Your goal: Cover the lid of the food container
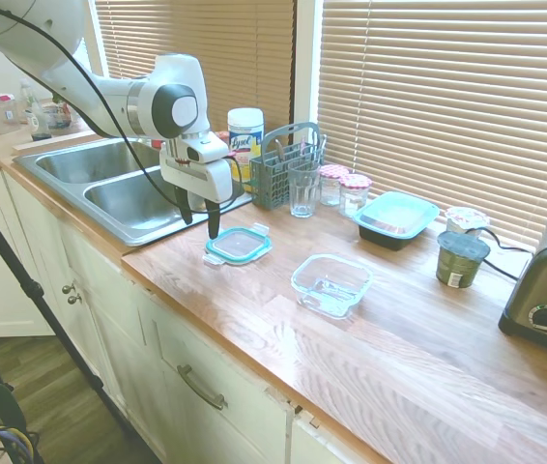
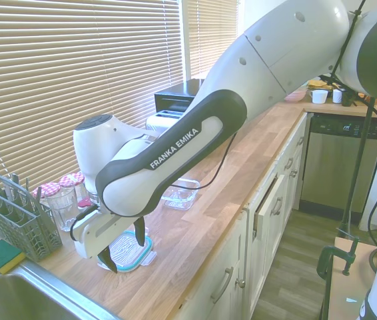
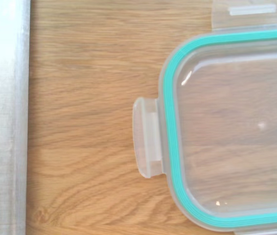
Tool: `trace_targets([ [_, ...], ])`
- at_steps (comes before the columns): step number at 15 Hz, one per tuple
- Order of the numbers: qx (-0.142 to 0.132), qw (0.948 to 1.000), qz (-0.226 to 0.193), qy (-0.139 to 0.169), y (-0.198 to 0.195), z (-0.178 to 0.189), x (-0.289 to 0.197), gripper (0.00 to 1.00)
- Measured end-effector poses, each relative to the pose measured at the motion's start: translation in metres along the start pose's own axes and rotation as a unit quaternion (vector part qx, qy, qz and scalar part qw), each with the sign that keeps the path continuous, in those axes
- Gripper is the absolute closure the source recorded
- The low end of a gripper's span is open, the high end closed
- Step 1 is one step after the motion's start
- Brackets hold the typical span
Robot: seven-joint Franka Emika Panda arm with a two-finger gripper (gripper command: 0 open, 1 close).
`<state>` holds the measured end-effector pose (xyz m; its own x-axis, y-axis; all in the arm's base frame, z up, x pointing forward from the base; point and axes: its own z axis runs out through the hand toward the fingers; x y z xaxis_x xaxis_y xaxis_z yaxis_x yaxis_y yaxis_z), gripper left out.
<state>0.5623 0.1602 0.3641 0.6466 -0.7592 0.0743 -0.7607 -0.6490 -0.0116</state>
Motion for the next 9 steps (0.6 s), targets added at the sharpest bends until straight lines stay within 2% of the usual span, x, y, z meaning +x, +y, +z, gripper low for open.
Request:
trace_targets([
  [5, -0.007, 0.9999, 0.004, 0.007, -0.019, -0.006, -0.014, 0.0],
  [9, -0.02, 0.9996, 0.012, 0.017, -0.044, 0.007, -0.009, 0.0],
])
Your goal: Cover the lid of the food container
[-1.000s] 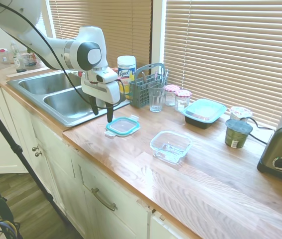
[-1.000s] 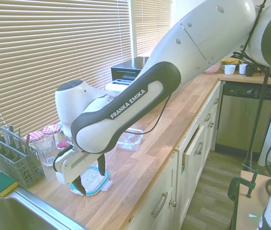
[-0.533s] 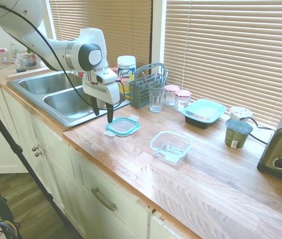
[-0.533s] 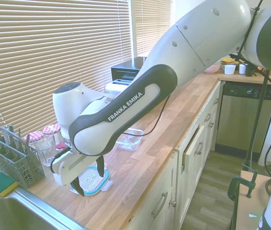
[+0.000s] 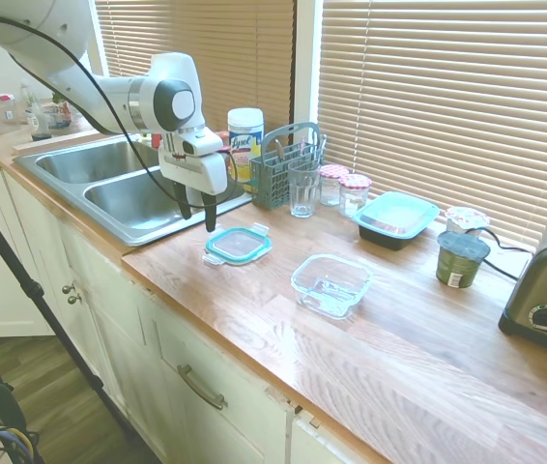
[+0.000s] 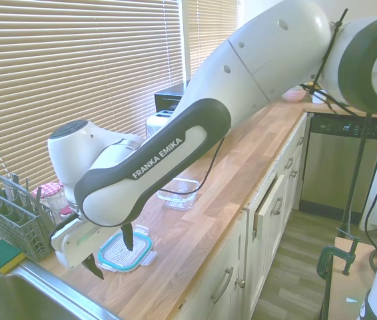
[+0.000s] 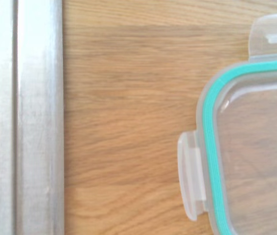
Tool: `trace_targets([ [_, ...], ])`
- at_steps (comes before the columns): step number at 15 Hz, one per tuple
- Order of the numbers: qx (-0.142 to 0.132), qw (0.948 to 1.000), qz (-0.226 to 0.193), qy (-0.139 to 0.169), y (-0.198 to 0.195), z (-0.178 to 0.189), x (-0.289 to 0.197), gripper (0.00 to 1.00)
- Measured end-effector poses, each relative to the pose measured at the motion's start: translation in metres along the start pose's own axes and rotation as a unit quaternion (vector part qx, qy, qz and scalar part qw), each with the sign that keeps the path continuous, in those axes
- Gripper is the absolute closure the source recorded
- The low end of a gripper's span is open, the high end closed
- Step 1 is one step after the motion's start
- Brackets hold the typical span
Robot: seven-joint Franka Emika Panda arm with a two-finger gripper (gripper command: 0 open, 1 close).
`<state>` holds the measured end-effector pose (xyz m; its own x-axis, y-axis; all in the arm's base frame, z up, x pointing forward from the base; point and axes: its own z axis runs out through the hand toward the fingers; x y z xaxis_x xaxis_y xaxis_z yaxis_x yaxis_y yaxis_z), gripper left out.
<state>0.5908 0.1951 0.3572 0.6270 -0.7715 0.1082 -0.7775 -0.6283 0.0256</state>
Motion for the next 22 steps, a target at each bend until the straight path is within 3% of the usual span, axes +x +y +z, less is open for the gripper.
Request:
trace_targets([
  [13, -0.015, 0.9998, 0.013, 0.004, -0.032, 0.01, 0.017, 0.0],
  [22, -0.044, 0.9988, 0.021, 0.007, -0.036, 0.031, 0.035, 0.0],
])
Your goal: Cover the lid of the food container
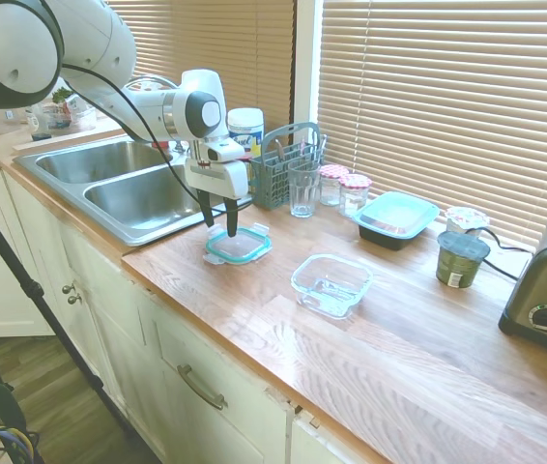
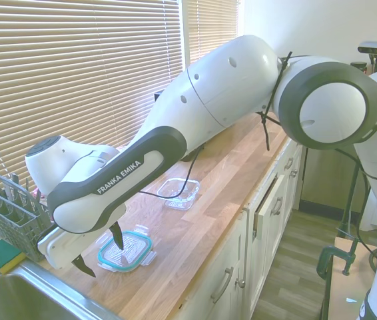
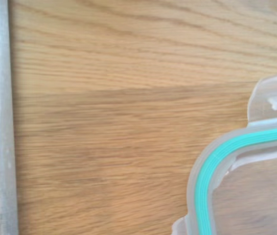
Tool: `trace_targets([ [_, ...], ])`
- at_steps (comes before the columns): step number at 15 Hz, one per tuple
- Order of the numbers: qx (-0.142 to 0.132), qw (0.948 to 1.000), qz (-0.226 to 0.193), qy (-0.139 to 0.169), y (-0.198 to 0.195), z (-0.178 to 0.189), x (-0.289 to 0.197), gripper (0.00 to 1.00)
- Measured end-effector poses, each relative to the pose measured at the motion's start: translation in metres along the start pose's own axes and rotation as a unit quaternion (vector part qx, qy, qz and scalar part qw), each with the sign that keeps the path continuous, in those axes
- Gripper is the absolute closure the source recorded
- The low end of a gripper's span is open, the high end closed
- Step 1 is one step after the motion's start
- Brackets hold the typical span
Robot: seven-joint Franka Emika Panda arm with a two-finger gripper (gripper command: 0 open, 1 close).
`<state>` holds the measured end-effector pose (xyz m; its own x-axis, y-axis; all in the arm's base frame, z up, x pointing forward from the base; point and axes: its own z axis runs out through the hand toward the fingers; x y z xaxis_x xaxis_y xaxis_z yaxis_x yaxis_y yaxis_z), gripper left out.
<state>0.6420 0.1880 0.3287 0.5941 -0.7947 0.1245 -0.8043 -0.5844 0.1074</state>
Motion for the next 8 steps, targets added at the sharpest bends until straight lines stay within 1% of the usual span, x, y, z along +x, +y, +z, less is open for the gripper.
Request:
trace_targets([
  [5, -0.013, 0.9999, 0.001, 0.011, 0.0054, 0.0078, 0.0092, 0.0],
  [8, -0.016, 0.9997, -0.003, 0.018, 0.0057, 0.0079, 0.0096, 0.0],
])
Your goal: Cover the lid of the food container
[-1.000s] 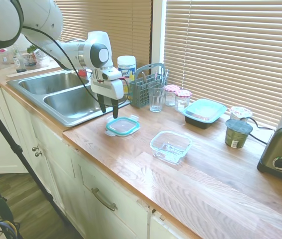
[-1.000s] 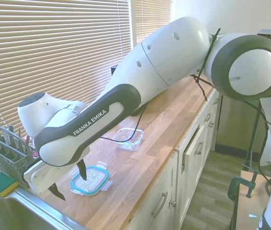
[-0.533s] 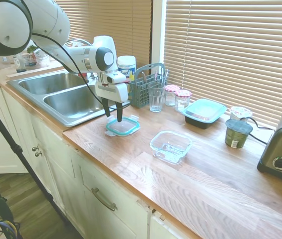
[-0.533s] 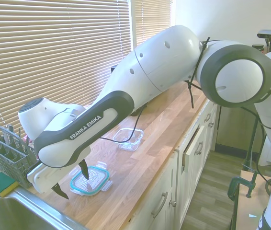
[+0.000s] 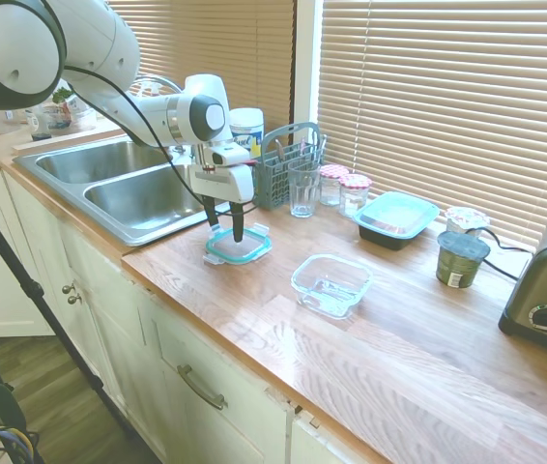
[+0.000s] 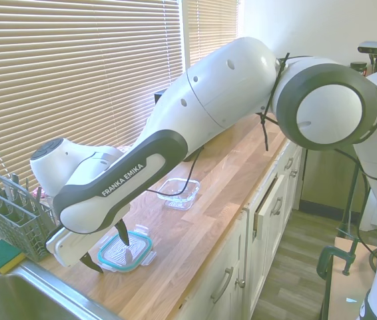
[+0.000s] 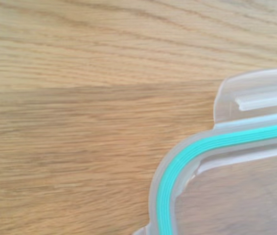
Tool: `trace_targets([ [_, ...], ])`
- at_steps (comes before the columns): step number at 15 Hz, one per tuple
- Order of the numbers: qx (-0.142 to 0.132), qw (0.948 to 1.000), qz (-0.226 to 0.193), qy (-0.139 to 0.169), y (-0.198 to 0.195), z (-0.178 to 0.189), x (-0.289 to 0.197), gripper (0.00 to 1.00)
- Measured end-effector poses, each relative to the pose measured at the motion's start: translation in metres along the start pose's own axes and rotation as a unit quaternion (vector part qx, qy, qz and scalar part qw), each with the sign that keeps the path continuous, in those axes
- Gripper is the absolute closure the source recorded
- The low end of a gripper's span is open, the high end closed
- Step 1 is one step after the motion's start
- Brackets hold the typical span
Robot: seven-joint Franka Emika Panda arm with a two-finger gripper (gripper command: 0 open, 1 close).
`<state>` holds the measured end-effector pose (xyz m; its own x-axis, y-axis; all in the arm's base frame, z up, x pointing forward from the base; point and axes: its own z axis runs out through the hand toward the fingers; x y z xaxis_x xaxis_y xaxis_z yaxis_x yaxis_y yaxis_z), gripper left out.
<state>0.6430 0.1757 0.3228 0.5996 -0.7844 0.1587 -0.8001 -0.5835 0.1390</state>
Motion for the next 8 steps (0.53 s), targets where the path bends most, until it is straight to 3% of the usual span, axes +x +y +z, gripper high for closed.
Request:
trace_targets([
  [4, -0.005, 0.9999, -0.006, 0.01, 0.0001, 0.0, -0.0009, 0.0],
  [5, -0.006, 0.9999, -0.006, 0.011, 0.0001, 0.0, -0.0011, 1.0],
  [8, -0.007, 0.9999, -0.007, 0.014, 0.0002, 0.0004, -0.0014, 1.0],
])
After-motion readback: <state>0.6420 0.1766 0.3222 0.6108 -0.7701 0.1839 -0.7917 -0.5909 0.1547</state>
